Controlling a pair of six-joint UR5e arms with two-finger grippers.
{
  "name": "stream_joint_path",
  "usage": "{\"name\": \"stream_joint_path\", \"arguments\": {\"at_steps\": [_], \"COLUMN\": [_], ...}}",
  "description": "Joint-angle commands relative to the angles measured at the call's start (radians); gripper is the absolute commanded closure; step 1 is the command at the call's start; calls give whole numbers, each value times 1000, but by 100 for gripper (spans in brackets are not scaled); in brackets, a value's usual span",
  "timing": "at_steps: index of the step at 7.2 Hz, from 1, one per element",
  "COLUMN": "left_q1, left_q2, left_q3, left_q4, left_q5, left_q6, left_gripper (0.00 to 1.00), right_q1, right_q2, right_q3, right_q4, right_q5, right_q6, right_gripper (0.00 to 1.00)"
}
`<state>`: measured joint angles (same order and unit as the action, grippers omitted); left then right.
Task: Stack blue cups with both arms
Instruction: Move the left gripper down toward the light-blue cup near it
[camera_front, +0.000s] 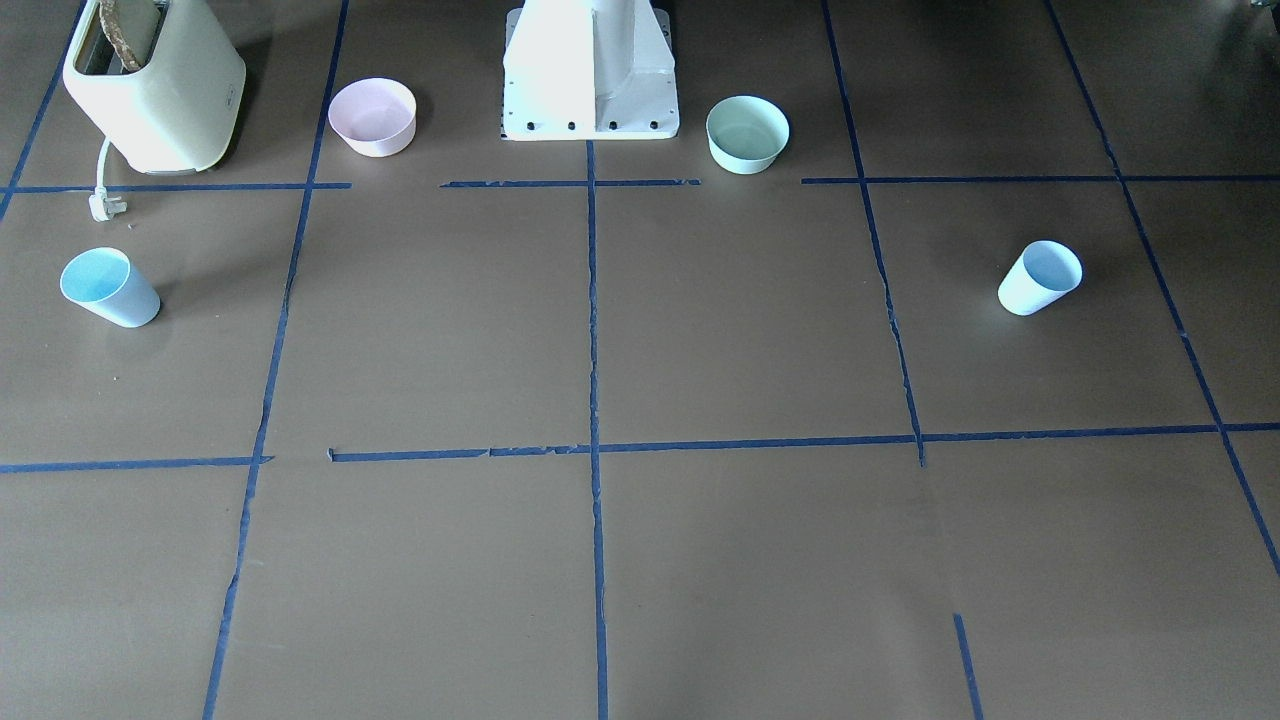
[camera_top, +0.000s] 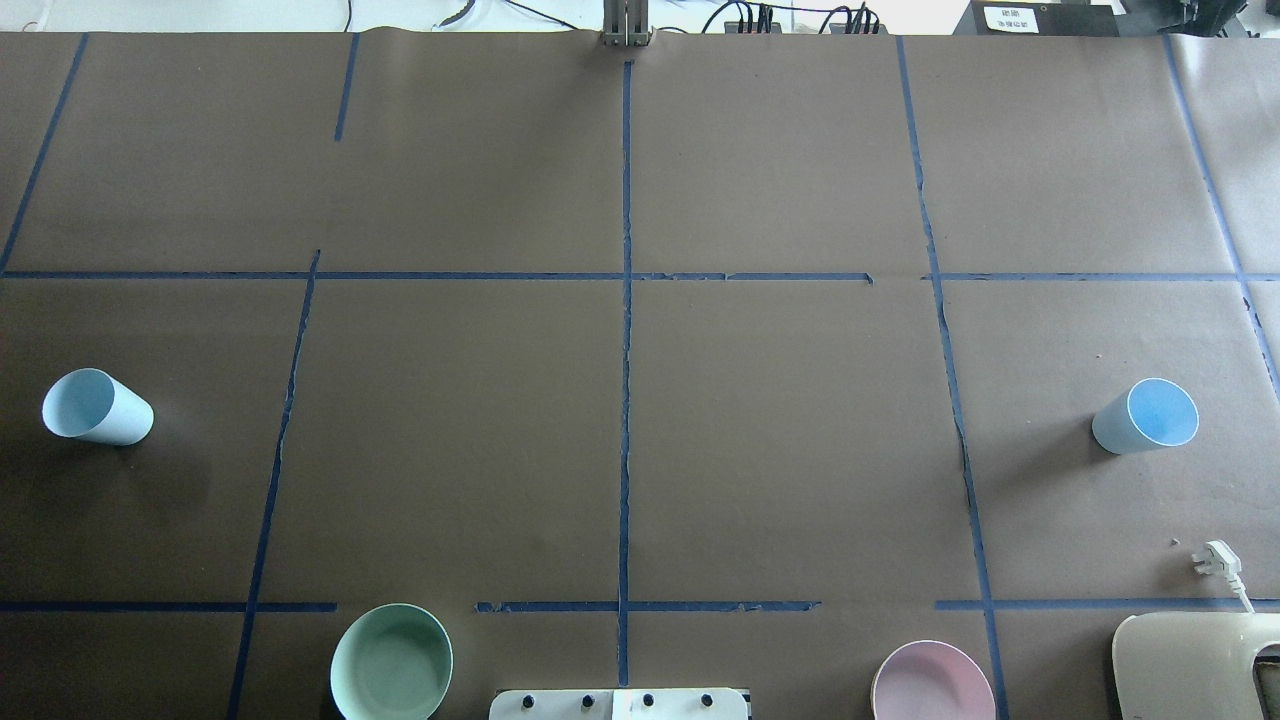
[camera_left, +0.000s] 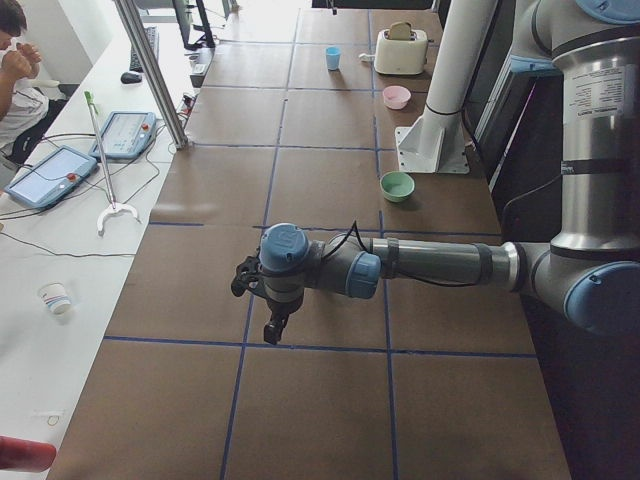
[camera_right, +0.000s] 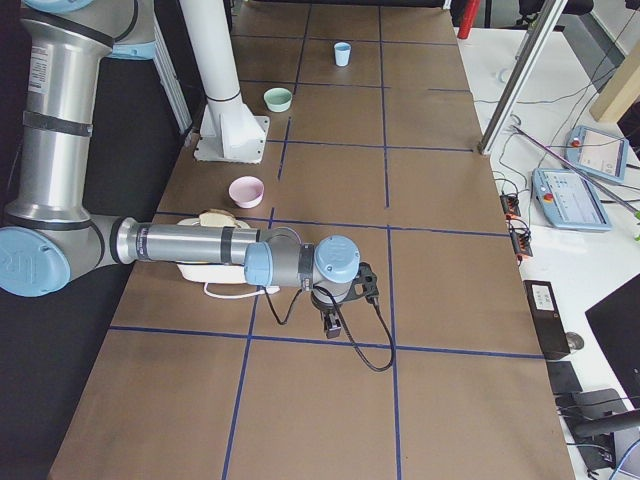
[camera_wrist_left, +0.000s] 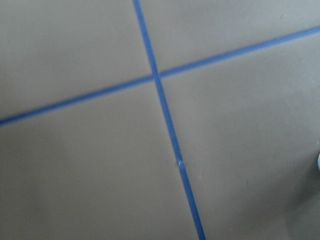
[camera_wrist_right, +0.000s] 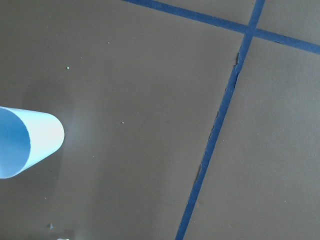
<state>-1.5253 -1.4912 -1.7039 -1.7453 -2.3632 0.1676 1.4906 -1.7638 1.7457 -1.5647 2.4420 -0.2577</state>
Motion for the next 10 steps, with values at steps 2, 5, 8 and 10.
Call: {"name": "stream_joint_path", "arguments": {"at_steps": [2,5,8,10], "left_q1": [121,313,439,485], "left_q2": [-20,46,77,83], "left_q3": [-13,-29,-29,-26], "left_q4": [-100,-332,-418,-416], "left_q5": [-1,57,94,99], "left_q6": [-170,-666,-846,-862], "left_gripper": [0,0,0,0], "right_q1": [-1,-1,-1,-3], "right_q2": [1,1,-2,-2], "right_q3": [0,0,0,0], "right_q4": [0,2,14,14], "right_q5": [0,0,0,2], "right_q6": [0,0,0,0], "right_gripper": [0,0,0,0]}}
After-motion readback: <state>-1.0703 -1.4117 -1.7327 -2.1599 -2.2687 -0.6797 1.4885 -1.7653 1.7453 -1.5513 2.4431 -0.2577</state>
